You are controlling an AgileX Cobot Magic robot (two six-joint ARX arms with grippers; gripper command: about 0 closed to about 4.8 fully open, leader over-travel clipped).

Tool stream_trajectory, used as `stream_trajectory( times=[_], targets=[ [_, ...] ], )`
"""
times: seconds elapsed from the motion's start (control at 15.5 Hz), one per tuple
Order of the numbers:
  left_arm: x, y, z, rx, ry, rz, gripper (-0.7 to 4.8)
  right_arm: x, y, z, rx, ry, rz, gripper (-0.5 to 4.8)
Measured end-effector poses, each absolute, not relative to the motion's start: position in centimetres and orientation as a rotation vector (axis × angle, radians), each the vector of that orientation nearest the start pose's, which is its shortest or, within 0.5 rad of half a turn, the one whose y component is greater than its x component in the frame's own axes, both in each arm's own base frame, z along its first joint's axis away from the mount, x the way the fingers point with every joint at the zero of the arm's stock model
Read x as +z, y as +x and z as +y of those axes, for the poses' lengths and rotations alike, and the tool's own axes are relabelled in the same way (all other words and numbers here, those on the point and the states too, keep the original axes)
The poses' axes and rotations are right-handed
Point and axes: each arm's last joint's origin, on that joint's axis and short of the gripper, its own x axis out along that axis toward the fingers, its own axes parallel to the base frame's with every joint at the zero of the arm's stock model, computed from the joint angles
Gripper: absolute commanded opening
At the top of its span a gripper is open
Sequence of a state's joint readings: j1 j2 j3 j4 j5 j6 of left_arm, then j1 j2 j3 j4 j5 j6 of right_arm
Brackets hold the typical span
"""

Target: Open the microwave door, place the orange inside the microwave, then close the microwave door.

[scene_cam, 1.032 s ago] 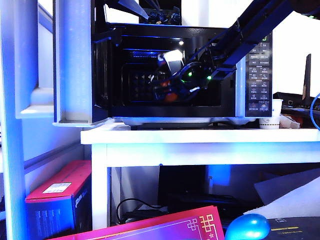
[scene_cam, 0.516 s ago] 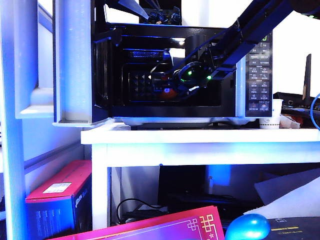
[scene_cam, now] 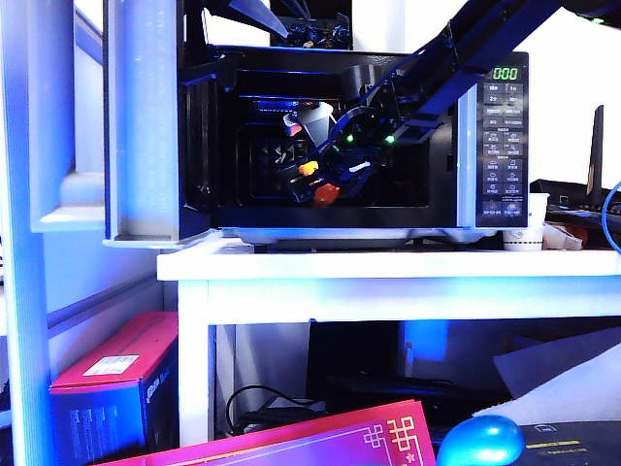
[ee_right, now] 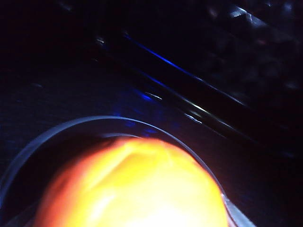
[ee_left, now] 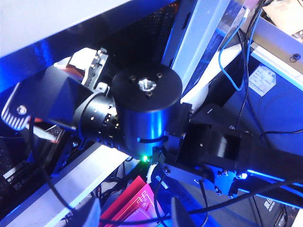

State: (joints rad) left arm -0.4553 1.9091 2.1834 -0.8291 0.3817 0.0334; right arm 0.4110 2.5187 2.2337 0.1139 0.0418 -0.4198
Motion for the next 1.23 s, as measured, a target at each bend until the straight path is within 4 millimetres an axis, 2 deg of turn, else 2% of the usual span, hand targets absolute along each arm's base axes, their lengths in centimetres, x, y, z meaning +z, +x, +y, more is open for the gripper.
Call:
stream_trajectory(
  times=[0.32,0.71,0.84,1.03,1.23],
  targets=[
    [42.7,36.1,-18.9,-0.824,0.052,0.558,2.06,23.5,53.1,22.8,0.31,-0.44,0.137,4.79],
    [42.7,36.1,-18.9,-0.824,0.052,0.559,2.06,23.4,52.9,23.6,0.371,-0.353,0.117,4.79],
    [42.7,36.1,-18.9,-0.824,0.052,0.559,2.06,24.1,52.5,23.4,0.381,-0.351,0.153,4.79],
    [42.7,36.1,-18.9,-0.824,0.052,0.559,2.06,27.2,51.1,22.8,0.391,-0.354,0.216,4.79],
    [42.7,36.1,-18.9,-0.824,0.052,0.559,2.06,26.6,51.4,23.0,0.397,-0.291,0.193,4.79]
  ],
)
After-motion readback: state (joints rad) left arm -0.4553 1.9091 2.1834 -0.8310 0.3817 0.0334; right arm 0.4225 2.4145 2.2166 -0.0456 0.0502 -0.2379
